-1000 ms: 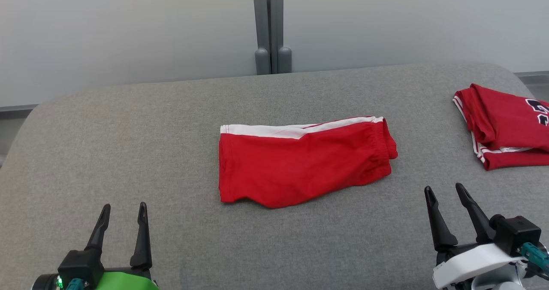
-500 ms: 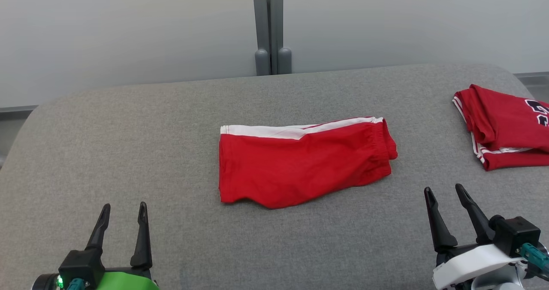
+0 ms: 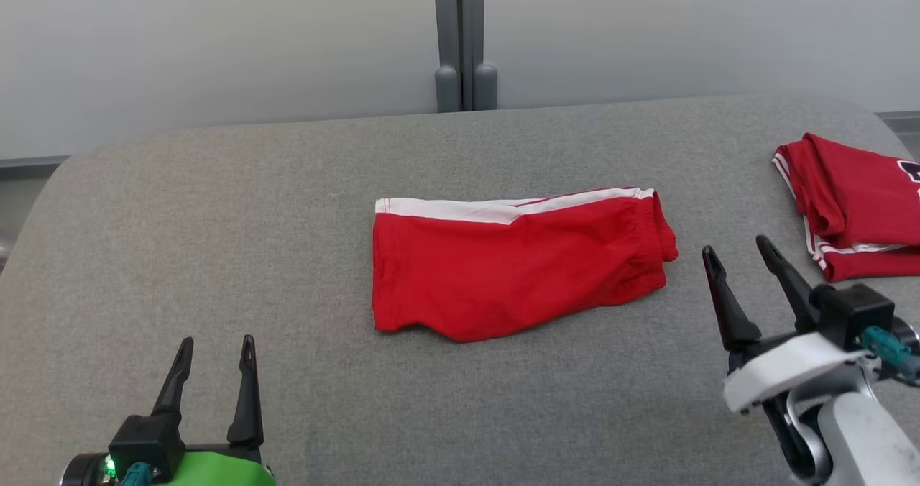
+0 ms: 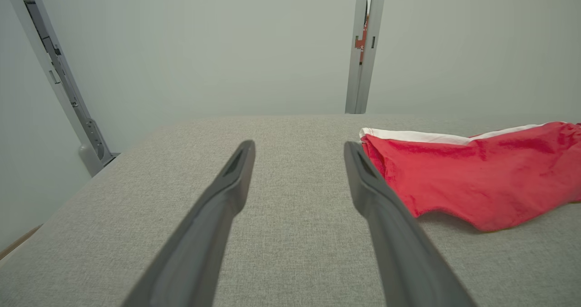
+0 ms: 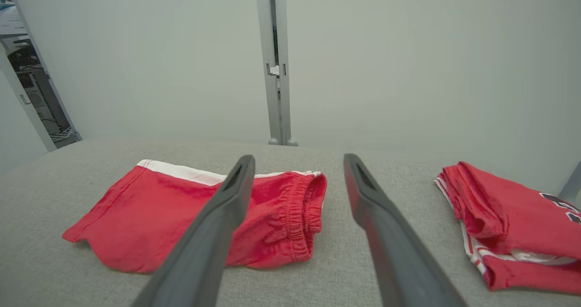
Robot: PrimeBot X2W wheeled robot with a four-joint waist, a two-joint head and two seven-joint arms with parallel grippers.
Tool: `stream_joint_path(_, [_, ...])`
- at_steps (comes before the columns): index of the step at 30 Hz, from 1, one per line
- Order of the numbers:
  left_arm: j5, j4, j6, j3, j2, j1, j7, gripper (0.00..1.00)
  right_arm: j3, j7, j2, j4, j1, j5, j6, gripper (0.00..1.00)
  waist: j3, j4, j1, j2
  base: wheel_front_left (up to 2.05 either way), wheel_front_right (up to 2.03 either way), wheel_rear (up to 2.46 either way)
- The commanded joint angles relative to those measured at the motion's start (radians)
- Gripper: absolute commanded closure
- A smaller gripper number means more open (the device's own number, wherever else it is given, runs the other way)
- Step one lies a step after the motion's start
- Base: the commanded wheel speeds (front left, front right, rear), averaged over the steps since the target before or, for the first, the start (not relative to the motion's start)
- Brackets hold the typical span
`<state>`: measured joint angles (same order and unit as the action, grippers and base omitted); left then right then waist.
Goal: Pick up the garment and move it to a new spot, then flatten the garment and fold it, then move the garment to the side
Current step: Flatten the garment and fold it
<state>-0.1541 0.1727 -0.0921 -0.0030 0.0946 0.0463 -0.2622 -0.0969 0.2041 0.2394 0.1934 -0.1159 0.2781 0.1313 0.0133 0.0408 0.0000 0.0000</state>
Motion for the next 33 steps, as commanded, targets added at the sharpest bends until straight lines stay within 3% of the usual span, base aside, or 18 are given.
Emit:
stream_joint_path(1, [0.015,-0.002,0.003,-0.002,-0.002,-0.025,-0.003,0.00,-0.008,-0.009,0.016,0.014,-0.044,-0.010,-0.002,0.00,-0.022,0.012,0.0000,0.0000,0.00,0.00,0.00])
stream_joint_path(10, [0.031,-0.016,0.019,-0.038,-0.025,-0.082,-0.003,0.00,-0.050,-0.020,0.072,0.181,-0.303,0.003,-0.002,0.00,-0.133,0.062,0.0000,0.0000,0.00,0.00,0.00])
stream_joint_path(17, [0.041,-0.024,0.034,-0.079,-0.036,-0.135,-0.003,0.00,-0.094,-0.007,0.093,0.399,-0.414,0.032,-0.002,0.00,-0.205,0.103,0.0000,0.0000,0.00,0.00,0.00])
stream_joint_path(33, [0.035,-0.018,0.057,-0.120,-0.043,-0.193,-0.003,0.00,-0.147,0.041,0.038,0.800,-0.520,0.168,-0.002,0.00,-0.267,0.132,0.0000,0.0000,0.00,0.00,0.00])
